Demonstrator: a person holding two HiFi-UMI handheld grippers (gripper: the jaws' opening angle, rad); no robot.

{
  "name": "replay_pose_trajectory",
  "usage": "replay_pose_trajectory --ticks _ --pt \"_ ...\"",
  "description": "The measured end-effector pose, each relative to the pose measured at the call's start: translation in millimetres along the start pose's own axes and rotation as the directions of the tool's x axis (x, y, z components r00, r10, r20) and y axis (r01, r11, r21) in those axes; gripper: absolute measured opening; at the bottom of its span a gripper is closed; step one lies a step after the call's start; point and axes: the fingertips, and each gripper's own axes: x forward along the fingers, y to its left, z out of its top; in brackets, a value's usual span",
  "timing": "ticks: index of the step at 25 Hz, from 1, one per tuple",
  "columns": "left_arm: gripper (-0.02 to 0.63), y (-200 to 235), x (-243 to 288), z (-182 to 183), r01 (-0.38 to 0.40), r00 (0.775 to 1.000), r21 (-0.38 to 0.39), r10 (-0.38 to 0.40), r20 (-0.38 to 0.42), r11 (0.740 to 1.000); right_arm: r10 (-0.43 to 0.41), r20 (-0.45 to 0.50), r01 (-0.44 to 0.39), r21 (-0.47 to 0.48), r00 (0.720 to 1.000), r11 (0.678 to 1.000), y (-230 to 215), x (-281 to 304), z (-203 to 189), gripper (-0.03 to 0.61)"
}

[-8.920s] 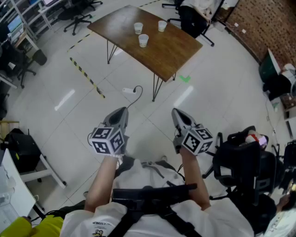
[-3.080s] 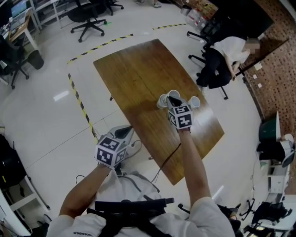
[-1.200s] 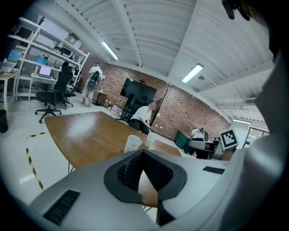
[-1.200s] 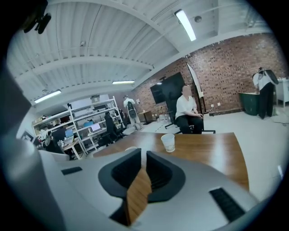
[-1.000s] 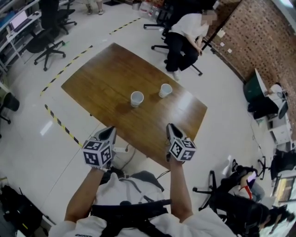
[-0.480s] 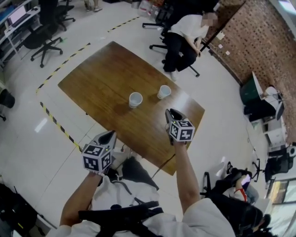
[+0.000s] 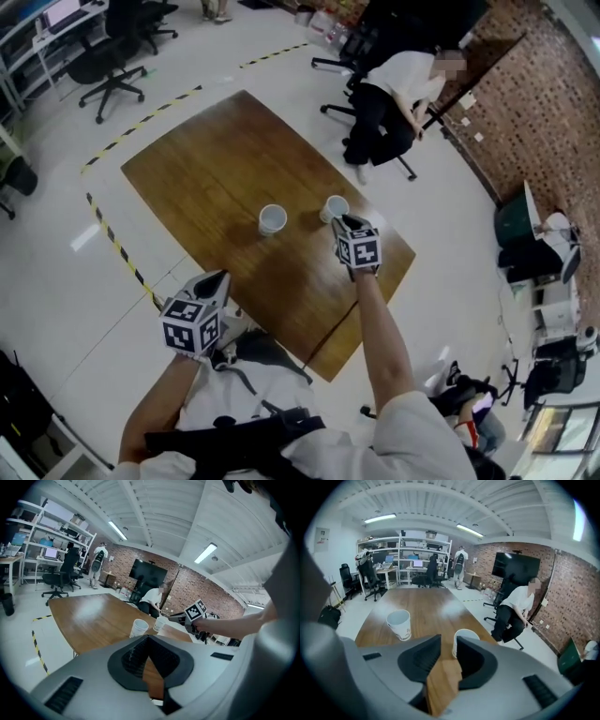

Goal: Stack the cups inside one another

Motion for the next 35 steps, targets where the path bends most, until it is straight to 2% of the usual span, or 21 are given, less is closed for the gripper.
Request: replay_pose_trajectory --ticks 8,17,19,22,25,29,35 --pt "-0.005 9.3 18.2 1.1 -0.056 0.998 -0.017 0.056 -0.016 0.998 0.063 -0.058 -0.065 -0.033 0.996 0.997 -3.3 43.8 -7.2 0.130" --pt "-0.005 0.7 50.2 4.9 -0.046 0.998 -0.007 0.045 -0.049 0.999 0.089 -0.088 -0.095 -0.061 0.992 0.994 3.5 72.8 -16.9 0.127" --pt "-0.005 -1.3 54.7 5.8 -0.044 0.998 -0.007 0.044 -0.053 0.999 0.095 -0.090 -0.101 -0.070 0.991 0.992 3.9 77.2 -18.2 0.103" --pt "-0.005 -0.8 56.3 6.0 -0.049 0.997 -0.011 0.048 -0.057 0.999 0.103 -0.091 -0.110 -0.077 0.991 0.991 4.9 84.1 -18.8 0.103" --pt "-0.005 2.4 55.0 4.4 -0.057 0.997 -0.016 0.056 -0.061 0.998 0.099 -0.111 -0.110 -0.095 0.989 0.989 3.3 94.9 -29.7 0.094" --pt "-0.005 7.0 52.5 4.5 -0.066 0.996 -0.022 0.064 -0.062 0.998 0.070 -0.105 -0.083 -0.122 0.992 0.989 0.7 88.6 -20.5 0.039" --pt "-0.005 8.0 48.1 2.1 -0.063 0.996 -0.022 0.062 -0.065 0.998 0.049 -0.099 -0.063 -0.143 0.994 0.988 -1.7 79.8 -17.9 0.031"
